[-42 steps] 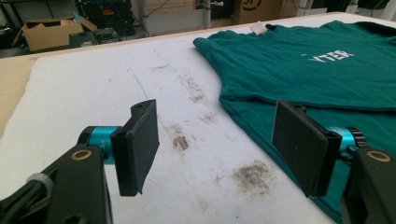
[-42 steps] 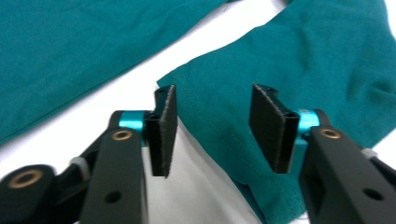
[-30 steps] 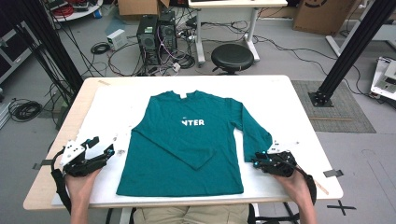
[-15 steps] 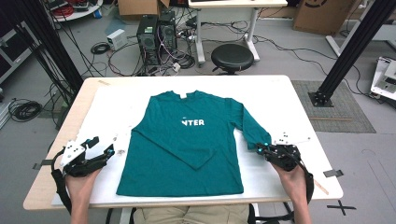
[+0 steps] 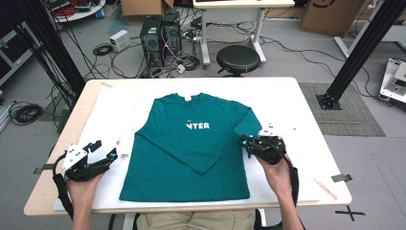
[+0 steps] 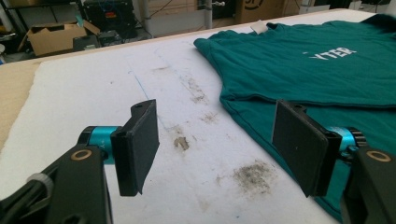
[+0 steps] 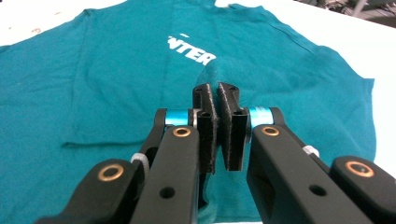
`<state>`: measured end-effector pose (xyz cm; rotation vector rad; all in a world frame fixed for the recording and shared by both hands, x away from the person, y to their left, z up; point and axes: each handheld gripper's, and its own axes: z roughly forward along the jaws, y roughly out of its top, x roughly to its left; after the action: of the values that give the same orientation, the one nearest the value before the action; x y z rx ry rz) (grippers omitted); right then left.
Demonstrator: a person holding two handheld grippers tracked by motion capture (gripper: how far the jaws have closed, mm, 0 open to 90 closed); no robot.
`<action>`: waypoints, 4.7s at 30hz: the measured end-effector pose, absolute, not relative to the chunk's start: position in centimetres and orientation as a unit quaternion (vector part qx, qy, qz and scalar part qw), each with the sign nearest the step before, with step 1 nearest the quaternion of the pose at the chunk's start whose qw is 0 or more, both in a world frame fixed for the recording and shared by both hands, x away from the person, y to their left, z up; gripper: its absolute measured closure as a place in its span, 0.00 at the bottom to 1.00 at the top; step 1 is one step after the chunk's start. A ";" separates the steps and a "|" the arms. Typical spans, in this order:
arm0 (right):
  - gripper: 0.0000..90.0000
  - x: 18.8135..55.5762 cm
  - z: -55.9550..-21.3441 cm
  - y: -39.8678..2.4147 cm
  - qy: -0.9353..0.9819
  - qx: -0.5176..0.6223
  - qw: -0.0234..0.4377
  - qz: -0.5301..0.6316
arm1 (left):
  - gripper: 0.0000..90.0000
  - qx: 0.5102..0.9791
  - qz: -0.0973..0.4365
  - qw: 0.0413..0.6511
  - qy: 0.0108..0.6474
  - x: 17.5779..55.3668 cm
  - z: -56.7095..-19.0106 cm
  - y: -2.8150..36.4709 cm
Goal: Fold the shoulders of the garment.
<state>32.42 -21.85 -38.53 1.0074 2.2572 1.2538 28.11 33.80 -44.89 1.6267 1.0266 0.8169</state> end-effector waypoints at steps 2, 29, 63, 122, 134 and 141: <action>0.97 32.6 -38.6 -20.4 0.804 0.350 0.179 0.445 | 0.35 0.674 0.338 0.502 0.424 28.1 -44.9 33.8; 0.97 33.6 -40.5 -6.5 0.843 0.274 0.102 0.451 | 0.35 0.673 0.338 0.503 0.424 28.1 -44.9 33.8; 0.97 33.6 -42.0 -1.7 0.837 0.245 0.057 0.485 | 0.35 0.674 0.338 0.501 0.424 28.1 -44.9 33.8; 0.98 31.5 -44.3 -0.3 0.888 0.230 0.069 0.393 | 0.36 0.676 0.339 0.499 0.423 28.1 -44.9 33.7; 0.61 31.9 -43.8 -1.8 0.882 0.242 0.048 0.401 | 0.36 0.675 0.339 0.501 0.423 28.1 -44.9 33.8; 0.67 33.6 -41.2 -8.2 0.839 0.315 0.119 0.427 | 0.36 0.675 0.340 0.500 0.422 28.1 -44.9 33.7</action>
<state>33.62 -8.24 -41.20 0.9219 2.4529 1.2491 28.08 33.73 -44.90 1.6334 1.0209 0.8226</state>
